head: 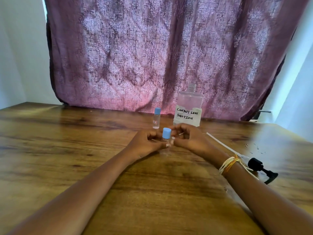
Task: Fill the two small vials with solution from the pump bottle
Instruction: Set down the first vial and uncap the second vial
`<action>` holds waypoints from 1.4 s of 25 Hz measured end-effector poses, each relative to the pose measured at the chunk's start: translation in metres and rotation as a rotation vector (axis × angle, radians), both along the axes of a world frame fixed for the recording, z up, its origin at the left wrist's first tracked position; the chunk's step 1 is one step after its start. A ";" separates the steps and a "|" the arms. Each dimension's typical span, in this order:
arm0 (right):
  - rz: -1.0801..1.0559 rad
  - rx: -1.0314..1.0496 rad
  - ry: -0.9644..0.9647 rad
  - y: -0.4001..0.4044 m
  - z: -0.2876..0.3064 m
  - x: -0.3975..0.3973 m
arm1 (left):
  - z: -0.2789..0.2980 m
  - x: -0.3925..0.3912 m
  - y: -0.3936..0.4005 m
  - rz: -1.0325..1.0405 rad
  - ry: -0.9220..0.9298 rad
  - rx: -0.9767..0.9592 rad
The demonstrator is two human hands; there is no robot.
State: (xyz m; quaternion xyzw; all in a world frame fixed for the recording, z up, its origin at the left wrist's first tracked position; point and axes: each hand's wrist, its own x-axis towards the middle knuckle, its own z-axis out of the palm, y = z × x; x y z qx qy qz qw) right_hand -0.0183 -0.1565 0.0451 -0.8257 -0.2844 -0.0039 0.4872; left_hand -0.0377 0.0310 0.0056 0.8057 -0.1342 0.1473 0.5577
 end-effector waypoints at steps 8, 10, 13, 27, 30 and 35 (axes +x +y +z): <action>-0.077 0.154 -0.115 0.009 -0.006 -0.005 | 0.002 -0.010 -0.008 -0.011 -0.034 0.108; -0.091 0.141 -0.136 0.008 -0.005 -0.004 | 0.002 -0.008 -0.011 -0.017 -0.034 0.128; -0.062 0.155 -0.137 0.008 -0.004 -0.003 | 0.001 -0.006 -0.012 -0.047 -0.054 0.134; 0.116 0.139 -0.041 0.003 0.001 -0.006 | 0.001 -0.009 -0.004 -0.134 0.019 0.041; 0.090 0.154 -0.075 0.005 0.000 -0.006 | 0.001 -0.009 -0.004 -0.116 0.031 0.046; 0.183 0.133 0.005 0.003 -0.001 -0.006 | 0.002 -0.009 -0.003 -0.129 0.056 0.059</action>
